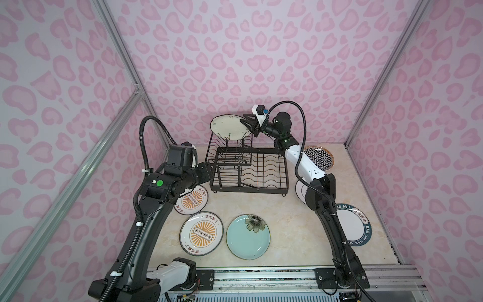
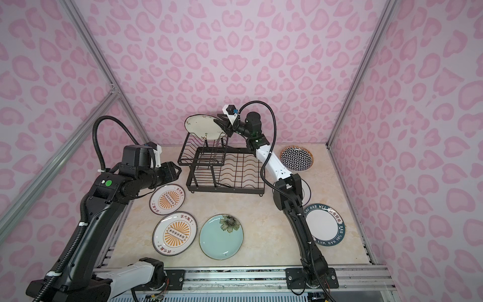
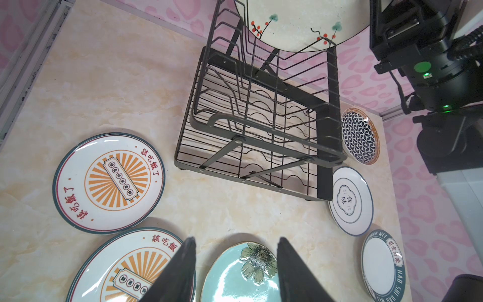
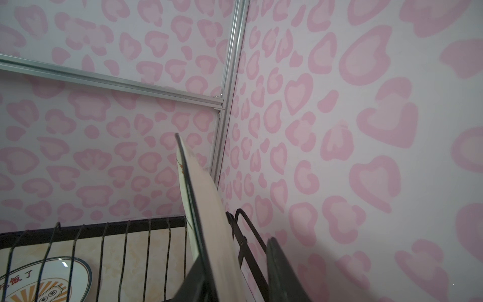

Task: Load plates into a dish rack
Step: Place the plate on the dish rack.

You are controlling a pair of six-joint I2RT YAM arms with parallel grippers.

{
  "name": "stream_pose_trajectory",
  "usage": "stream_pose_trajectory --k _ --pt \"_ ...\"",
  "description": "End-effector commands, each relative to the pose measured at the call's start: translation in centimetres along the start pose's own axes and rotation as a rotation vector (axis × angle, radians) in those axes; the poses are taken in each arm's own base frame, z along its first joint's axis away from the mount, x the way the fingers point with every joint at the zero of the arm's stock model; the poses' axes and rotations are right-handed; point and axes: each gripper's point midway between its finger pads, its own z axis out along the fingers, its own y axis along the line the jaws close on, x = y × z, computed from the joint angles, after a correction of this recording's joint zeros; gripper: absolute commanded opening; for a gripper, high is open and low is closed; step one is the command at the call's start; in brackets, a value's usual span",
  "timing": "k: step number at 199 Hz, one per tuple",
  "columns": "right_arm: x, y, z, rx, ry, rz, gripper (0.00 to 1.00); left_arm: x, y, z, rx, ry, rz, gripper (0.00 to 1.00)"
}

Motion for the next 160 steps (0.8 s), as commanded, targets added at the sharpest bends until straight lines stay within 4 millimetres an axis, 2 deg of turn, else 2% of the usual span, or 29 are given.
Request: stream_pose_trajectory --k 1,111,160 --pt "-0.6 0.0 0.0 0.001 -0.035 0.009 0.34 -0.4 -0.2 -0.1 0.010 -0.019 0.013 0.53" --pt "-4.7 -1.0 -1.7 -0.010 -0.119 0.060 0.45 -1.1 -0.3 -0.3 0.016 -0.052 -0.027 0.55" --pt "-5.2 -1.0 -2.2 -0.007 -0.113 0.061 0.46 -1.0 -0.4 0.0 0.025 -0.054 -0.044 0.55"
